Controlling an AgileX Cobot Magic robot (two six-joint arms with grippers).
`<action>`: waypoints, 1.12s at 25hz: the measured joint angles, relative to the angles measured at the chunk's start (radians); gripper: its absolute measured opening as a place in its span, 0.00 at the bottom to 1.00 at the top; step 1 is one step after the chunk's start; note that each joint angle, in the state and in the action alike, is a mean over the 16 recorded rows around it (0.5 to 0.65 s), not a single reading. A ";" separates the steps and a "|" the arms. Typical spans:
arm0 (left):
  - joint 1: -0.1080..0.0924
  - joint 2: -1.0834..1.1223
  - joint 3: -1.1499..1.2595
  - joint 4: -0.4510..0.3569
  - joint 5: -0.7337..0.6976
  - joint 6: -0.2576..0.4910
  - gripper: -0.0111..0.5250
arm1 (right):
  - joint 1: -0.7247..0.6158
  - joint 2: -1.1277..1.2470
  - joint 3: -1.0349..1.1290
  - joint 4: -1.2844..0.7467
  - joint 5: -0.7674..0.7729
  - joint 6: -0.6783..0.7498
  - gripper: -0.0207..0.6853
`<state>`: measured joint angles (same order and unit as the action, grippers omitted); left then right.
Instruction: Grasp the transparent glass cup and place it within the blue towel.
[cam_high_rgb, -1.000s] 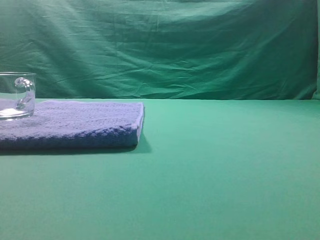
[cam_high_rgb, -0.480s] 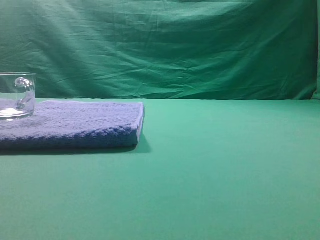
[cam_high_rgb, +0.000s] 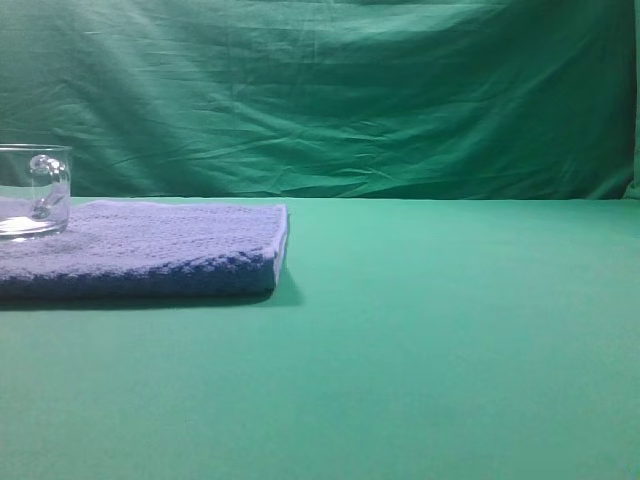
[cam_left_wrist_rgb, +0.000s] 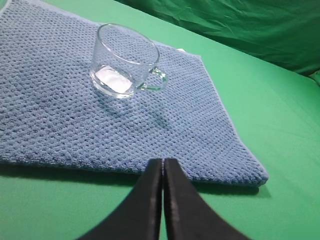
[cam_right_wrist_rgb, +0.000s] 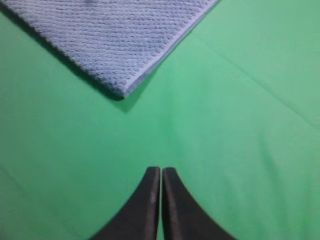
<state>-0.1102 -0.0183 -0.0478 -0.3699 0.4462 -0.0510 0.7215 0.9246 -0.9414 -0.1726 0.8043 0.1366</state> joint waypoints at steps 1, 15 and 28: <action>0.000 0.000 0.000 0.000 0.000 0.000 0.02 | -0.012 -0.033 0.014 -0.010 -0.021 0.007 0.03; 0.000 0.000 0.000 0.000 0.000 0.000 0.02 | -0.395 -0.544 0.395 -0.024 -0.306 0.024 0.03; 0.000 0.000 0.000 0.000 0.000 0.000 0.02 | -0.635 -0.900 0.802 -0.023 -0.407 0.026 0.03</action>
<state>-0.1102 -0.0183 -0.0478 -0.3699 0.4462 -0.0510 0.0862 0.0243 -0.1393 -0.1956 0.3972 0.1621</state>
